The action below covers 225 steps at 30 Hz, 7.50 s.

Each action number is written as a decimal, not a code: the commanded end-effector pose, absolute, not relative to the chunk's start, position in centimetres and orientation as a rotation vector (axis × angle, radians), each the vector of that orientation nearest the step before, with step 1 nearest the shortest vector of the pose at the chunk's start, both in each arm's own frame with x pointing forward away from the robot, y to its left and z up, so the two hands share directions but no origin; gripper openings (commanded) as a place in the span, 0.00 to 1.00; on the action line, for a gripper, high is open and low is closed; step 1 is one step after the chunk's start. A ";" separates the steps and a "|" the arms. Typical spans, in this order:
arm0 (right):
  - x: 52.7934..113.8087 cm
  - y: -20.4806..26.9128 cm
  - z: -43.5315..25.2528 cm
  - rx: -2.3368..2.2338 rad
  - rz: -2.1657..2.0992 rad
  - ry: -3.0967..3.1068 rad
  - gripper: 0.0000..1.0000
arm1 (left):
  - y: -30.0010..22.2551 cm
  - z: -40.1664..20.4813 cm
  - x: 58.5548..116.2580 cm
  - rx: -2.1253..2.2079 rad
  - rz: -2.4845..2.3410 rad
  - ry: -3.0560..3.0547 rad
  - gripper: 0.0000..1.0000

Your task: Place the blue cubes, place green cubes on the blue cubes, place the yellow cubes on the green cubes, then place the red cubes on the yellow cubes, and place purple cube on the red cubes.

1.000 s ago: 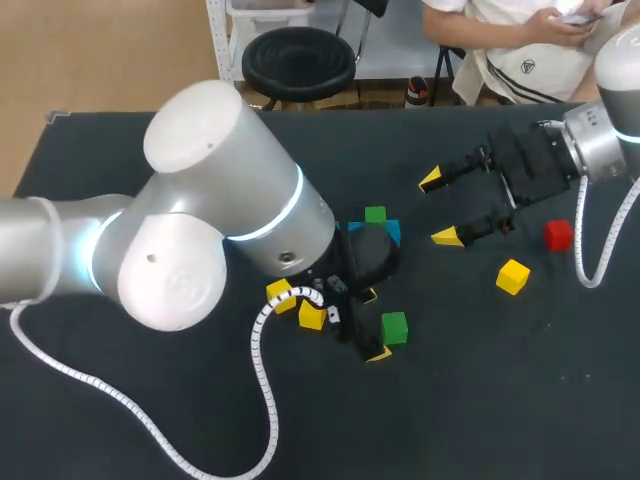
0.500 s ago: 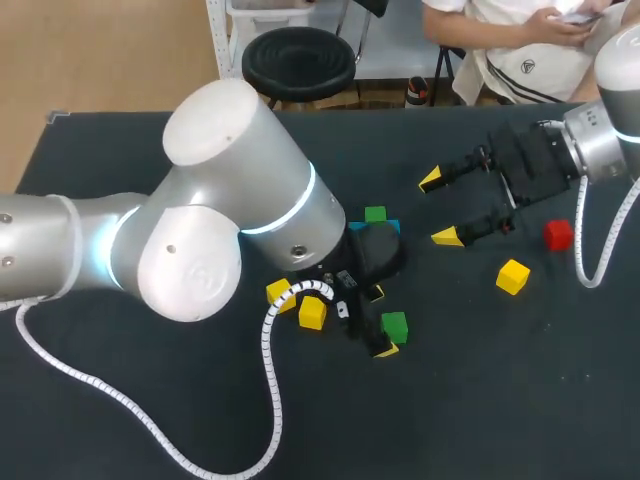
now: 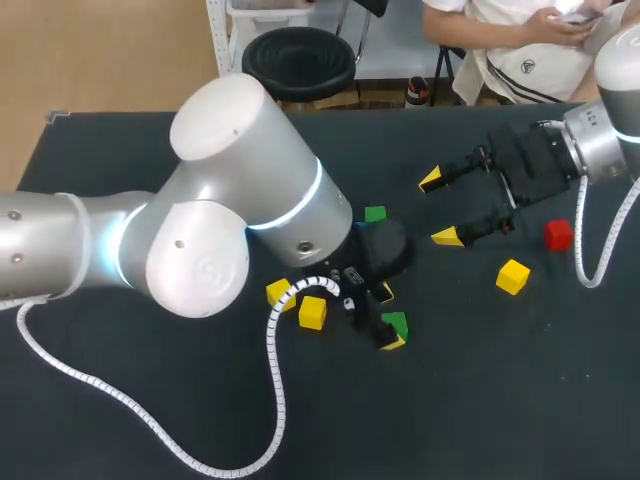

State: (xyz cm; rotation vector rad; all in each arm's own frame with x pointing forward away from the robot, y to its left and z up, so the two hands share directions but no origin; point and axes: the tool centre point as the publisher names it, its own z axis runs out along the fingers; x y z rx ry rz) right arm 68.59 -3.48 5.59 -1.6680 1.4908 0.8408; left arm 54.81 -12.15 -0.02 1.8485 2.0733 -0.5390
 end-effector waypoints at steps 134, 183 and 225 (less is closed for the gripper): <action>68.5 -3.5 5.6 -1.667 0.839 1.489 1.00 | -6.2 5.3 68.1 1.811 -0.405 1.990 0.00; 68.5 -3.5 5.6 -1.667 0.839 1.489 1.00 | -5.6 3.0 70.6 1.794 -0.423 1.993 0.00; 68.5 -3.5 5.6 -1.667 0.839 1.489 1.00 | -5.4 2.9 70.4 1.792 -0.406 1.986 0.00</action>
